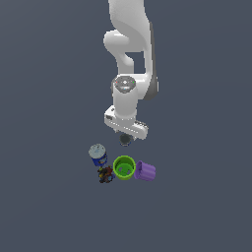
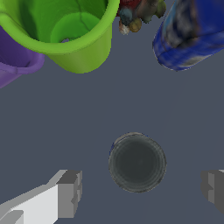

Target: Pick up a designated object from a clutter of objects.

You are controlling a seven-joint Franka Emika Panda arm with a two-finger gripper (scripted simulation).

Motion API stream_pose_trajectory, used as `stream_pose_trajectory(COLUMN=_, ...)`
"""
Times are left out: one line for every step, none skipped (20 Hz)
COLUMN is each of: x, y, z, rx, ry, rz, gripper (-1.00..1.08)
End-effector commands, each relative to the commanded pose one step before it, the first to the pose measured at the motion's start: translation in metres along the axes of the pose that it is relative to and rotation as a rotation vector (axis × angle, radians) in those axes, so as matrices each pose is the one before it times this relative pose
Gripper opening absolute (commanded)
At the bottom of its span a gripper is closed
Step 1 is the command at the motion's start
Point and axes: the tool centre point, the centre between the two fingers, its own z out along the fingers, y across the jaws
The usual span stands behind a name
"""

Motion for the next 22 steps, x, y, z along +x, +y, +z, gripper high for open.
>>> stream_pose_trajectory(x=-0.00541, y=0.00378, z=0.01086, rx=-0.00054, ry=0.00171, rz=0.02857, gripper=1.0)
stream_pose_trajectory(x=-0.00178, y=0.00128, z=0.00334, rx=-0.00033, ry=0.00015, rz=0.00858, gripper=1.0)
stream_pose_trajectory(x=-0.00159, y=0.00114, z=0.00292, rx=-0.00029, ry=0.00014, rz=0.00754, gripper=1.0)
stream_pose_trajectory(x=-0.00138, y=0.00101, z=0.00251, rx=-0.00026, ry=0.00013, rz=0.00654, gripper=1.0)
stream_pose_trajectory(x=-0.00118, y=0.00087, z=0.00211, rx=-0.00022, ry=0.00011, rz=0.00554, gripper=1.0)
stream_pose_trajectory(x=-0.00096, y=0.00073, z=0.00172, rx=-0.00018, ry=0.00009, rz=0.00455, gripper=1.0)
stream_pose_trajectory(x=-0.00076, y=0.00057, z=0.00133, rx=-0.00014, ry=0.00007, rz=0.00352, gripper=1.0)
stream_pose_trajectory(x=-0.00054, y=0.00042, z=0.00095, rx=-0.0001, ry=0.00005, rz=0.00253, gripper=1.0)
stream_pose_trajectory(x=-0.00034, y=0.00023, z=0.00057, rx=-0.00006, ry=0.00003, rz=0.00146, gripper=1.0)
stream_pose_trajectory(x=-0.00011, y=0.00008, z=0.00019, rx=-0.00002, ry=0.00001, rz=0.00049, gripper=1.0)
stream_pose_trajectory(x=0.00041, y=-0.00031, z=-0.00085, rx=-0.00035, ry=-0.00088, rz=-0.00313, gripper=1.0)
stream_pose_trajectory(x=-0.00002, y=0.0, z=0.00027, rx=0.0, ry=0.0, rz=0.0, gripper=1.0)
stream_pose_trajectory(x=-0.00005, y=0.0, z=0.00081, rx=0.0, ry=0.0, rz=0.0, gripper=1.0)
stream_pose_trajectory(x=-0.00008, y=0.0, z=0.00135, rx=0.0, ry=0.0, rz=0.0, gripper=1.0)
stream_pose_trajectory(x=-0.00011, y=0.0, z=0.00189, rx=0.0, ry=0.0, rz=0.0, gripper=1.0)
stream_pose_trajectory(x=-0.00004, y=0.0002, z=0.00235, rx=0.00004, ry=0.00012, rz=0.00047, gripper=1.0)
stream_pose_trajectory(x=-0.00017, y=0.0, z=0.00293, rx=0.0, ry=0.0, rz=0.0, gripper=1.0)
stream_pose_trajectory(x=-0.00009, y=0.00019, z=0.00338, rx=0.00003, ry=0.00013, rz=0.00047, gripper=1.0)
stream_pose_trajectory(x=-0.0002, y=-0.00001, z=0.00395, rx=0.0, ry=0.0, rz=0.0, gripper=1.0)
stream_pose_trajectory(x=-0.00011, y=0.00017, z=0.00437, rx=0.00003, ry=0.00013, rz=0.00047, gripper=1.0)
stream_pose_trajectory(x=-0.0002, y=-0.00004, z=0.00491, rx=0.0, ry=0.0, rz=0.0, gripper=1.0)
stream_pose_trajectory(x=-0.00002, y=0.00021, z=0.00478, rx=0.00006, ry=0.00018, rz=0.00066, gripper=1.0)
